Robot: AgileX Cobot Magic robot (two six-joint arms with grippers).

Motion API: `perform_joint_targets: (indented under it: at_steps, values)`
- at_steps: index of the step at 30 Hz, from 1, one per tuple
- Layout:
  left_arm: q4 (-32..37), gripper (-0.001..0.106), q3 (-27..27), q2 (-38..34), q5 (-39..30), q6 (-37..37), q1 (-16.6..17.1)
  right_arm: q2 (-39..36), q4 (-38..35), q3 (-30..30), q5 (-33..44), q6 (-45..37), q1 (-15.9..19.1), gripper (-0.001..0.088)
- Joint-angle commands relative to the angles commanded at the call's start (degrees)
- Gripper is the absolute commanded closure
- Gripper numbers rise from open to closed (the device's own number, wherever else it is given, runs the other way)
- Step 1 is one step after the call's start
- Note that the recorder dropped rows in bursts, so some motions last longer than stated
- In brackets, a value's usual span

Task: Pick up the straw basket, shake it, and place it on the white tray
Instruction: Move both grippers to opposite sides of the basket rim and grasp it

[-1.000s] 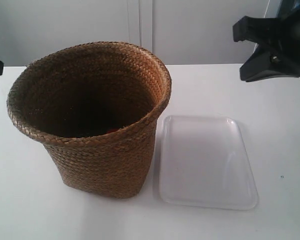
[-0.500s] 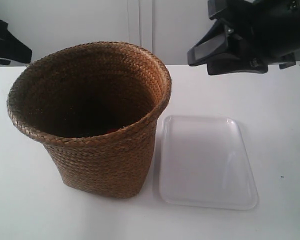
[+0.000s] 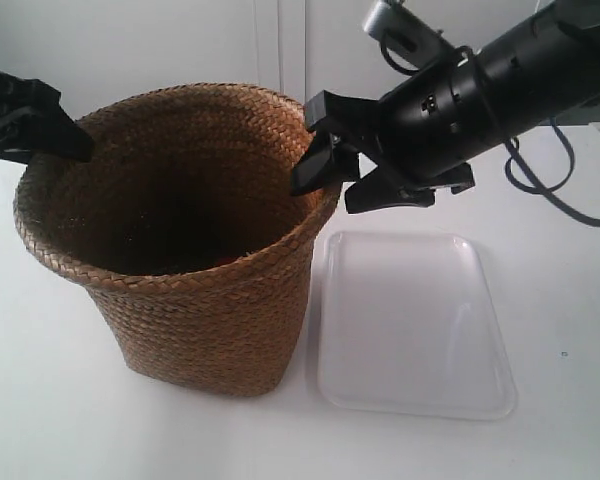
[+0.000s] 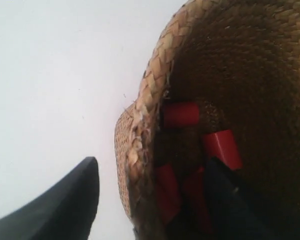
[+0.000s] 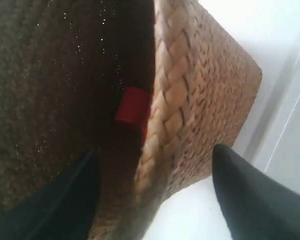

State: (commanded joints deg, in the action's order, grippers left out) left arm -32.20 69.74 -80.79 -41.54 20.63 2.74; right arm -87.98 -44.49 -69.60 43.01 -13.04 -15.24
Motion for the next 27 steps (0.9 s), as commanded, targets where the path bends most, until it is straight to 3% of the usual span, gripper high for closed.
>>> perform_joint_targets:
  at_steps: [3, 10, 13, 15, 17, 18, 21, 24, 27]
  values:
    - [-0.79, 0.041, 0.0, -1.91, 0.41, 0.0, 0.0, -1.85, 0.0, 0.0, -2.4, 1.37, -0.87, 0.0277]
    - [-2.9, 0.046, 0.0, -4.8, -1.78, 1.47, 0.0, -4.29, -0.97, 0.0, -1.2, 1.77, -0.96, 0.0453]
    - [-2.98, 0.066, 0.0, -4.8, -2.06, 1.47, 0.0, -4.29, -2.03, 0.0, -2.71, 1.77, -0.96, 0.0527]
    - [-3.95, 0.086, 0.0, -4.8, -2.88, 1.47, 0.0, -4.29, -2.03, 0.0, -3.68, 1.55, -0.96, 0.0615]
    - [-4.86, 0.104, 0.0, -4.8, -3.52, 1.47, 0.0, -4.15, -2.03, 0.0, -4.16, 1.55, -0.96, 0.0787]
    - [-5.74, 0.105, 0.0, -4.8, -3.52, 1.94, 0.0, -4.08, -2.03, 0.0, -4.66, 1.55, -0.96, 0.0868]
    - [-11.84, 0.105, 0.0, -3.26, -2.42, 2.69, 0.0, -2.63, -2.42, 0.0, -5.5, 0.83, -0.96, 0.0868]
    - [-21.07, 0.105, 0.0, -0.1, -0.42, 9.5, -0.11, 1.04, -2.42, 0.0, -6.92, -1.06, -0.96, 0.0868]
    - [-22.58, 0.105, 0.0, 4.04, 2.04, 13.84, -0.95, 5.16, -1.28, 0.0, -7.98, -2.28, -0.96, 0.0868]
